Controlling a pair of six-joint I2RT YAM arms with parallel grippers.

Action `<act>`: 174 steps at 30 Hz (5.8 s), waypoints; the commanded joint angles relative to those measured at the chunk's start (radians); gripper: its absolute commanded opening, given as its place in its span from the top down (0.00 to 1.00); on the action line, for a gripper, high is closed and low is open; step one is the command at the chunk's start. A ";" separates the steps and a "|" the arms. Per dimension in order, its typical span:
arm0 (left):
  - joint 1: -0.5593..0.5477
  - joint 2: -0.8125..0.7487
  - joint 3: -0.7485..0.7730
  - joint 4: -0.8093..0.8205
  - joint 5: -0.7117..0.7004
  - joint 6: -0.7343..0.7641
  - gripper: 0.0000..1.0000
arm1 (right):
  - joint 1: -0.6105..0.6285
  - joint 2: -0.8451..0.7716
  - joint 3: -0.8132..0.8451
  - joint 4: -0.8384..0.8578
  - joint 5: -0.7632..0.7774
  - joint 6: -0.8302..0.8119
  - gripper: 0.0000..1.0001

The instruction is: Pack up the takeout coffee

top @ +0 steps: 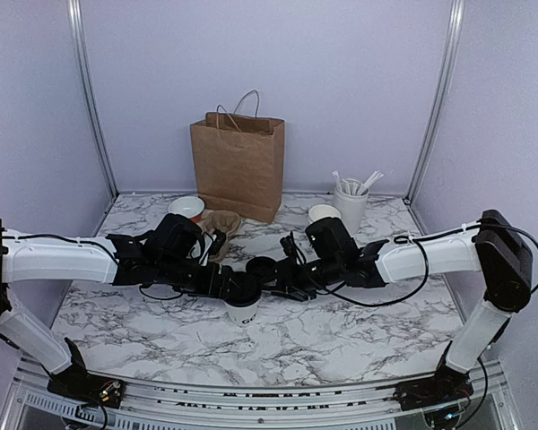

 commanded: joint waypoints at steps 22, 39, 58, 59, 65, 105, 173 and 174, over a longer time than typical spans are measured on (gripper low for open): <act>0.082 -0.117 0.006 -0.085 -0.027 -0.032 0.24 | -0.004 -0.016 0.087 -0.077 0.059 -0.073 0.50; 0.144 -0.089 -0.086 0.011 0.108 -0.113 0.31 | 0.014 -0.061 0.081 -0.072 0.081 -0.168 0.50; 0.142 -0.062 -0.116 0.041 0.126 -0.134 0.32 | 0.040 -0.024 0.046 -0.045 0.052 -0.146 0.57; 0.142 -0.059 -0.118 0.044 0.127 -0.134 0.32 | 0.040 -0.021 0.046 -0.045 0.051 -0.144 0.58; 0.142 -0.051 -0.126 0.048 0.128 -0.136 0.32 | 0.044 -0.012 0.035 -0.044 0.048 -0.140 0.61; 0.136 -0.030 -0.128 0.017 0.100 -0.122 0.33 | 0.029 0.006 -0.008 -0.016 0.012 -0.112 0.63; 0.123 -0.063 0.038 -0.124 -0.019 -0.038 0.37 | 0.073 -0.110 0.059 -0.096 0.134 -0.074 0.64; 0.124 -0.067 0.036 -0.128 -0.020 -0.037 0.37 | 0.073 -0.110 0.060 -0.096 0.135 -0.075 0.64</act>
